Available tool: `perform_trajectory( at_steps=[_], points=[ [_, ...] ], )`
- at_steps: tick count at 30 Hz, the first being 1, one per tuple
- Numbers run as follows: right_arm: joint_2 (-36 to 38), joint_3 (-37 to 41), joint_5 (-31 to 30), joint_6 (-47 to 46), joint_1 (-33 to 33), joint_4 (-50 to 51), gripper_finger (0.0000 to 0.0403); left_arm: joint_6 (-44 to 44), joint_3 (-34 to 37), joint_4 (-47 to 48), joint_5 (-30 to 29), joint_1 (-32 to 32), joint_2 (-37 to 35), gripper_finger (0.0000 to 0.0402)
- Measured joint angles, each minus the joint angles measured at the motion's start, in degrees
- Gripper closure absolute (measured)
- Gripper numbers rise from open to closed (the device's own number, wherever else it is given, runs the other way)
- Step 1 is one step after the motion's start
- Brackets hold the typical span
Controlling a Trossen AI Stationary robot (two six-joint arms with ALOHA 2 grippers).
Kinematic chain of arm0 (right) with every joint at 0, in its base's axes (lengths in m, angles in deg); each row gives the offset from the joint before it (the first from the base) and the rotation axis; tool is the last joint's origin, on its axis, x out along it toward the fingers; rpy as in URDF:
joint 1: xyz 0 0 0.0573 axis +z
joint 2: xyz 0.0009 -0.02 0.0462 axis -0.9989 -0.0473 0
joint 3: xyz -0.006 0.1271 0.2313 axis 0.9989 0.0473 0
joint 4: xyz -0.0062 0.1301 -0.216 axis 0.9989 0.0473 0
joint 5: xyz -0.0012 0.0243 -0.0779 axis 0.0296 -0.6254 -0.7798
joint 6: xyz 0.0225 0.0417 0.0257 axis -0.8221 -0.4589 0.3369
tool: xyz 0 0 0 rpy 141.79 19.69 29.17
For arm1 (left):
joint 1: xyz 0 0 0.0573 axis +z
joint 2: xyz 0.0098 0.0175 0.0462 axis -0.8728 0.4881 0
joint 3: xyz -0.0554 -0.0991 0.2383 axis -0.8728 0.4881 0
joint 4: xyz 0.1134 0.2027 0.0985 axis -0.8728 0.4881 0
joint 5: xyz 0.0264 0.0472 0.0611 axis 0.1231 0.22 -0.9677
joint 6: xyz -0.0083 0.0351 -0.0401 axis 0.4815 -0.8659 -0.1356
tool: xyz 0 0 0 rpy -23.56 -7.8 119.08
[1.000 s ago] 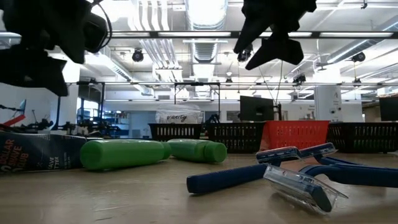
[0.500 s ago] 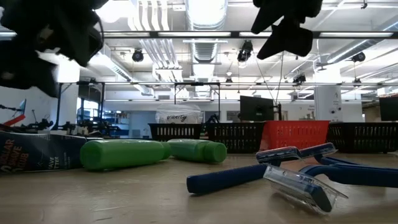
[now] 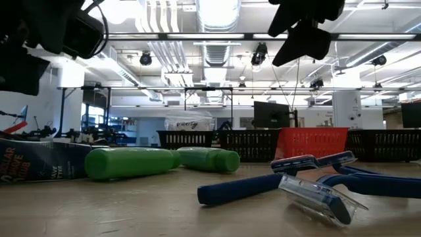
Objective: Pick & Place Travel size toiletries
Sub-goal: Put the blue shaving cream into the middle black bin
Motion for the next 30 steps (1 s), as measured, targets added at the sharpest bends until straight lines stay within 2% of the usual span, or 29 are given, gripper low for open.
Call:
perform_trajectory(
  at_steps=[6, 13, 23, 30],
  points=[
    [-0.46, 0.02, -1.87, -1.96, -1.49, -1.0, 0.0099, -10.36, 0.12, 0.08, -5.82, -0.39, 0.0, 0.0156],
    [-2.07, -0.04, -2.48, -3.91, -2.18, -1.99, 0.0083, -17.87, 1.77, -0.01, -6.22, -1.47, 0.0, 0.0156],
    [-5.73, 0.0, -2.41, -4.12, -2.29, -3.29, 0.0068, -8.89, 6.61, -3.15, -8.36, -1.01, 0.03, 0.0156],
    [-5.79, 0.0, -1.61, -3.29, -3.32, -3.54, 0.0061, -8.05, 6.68, -3.2, -8.35, -1.01, 0.03, 0.0156]
  ],
)
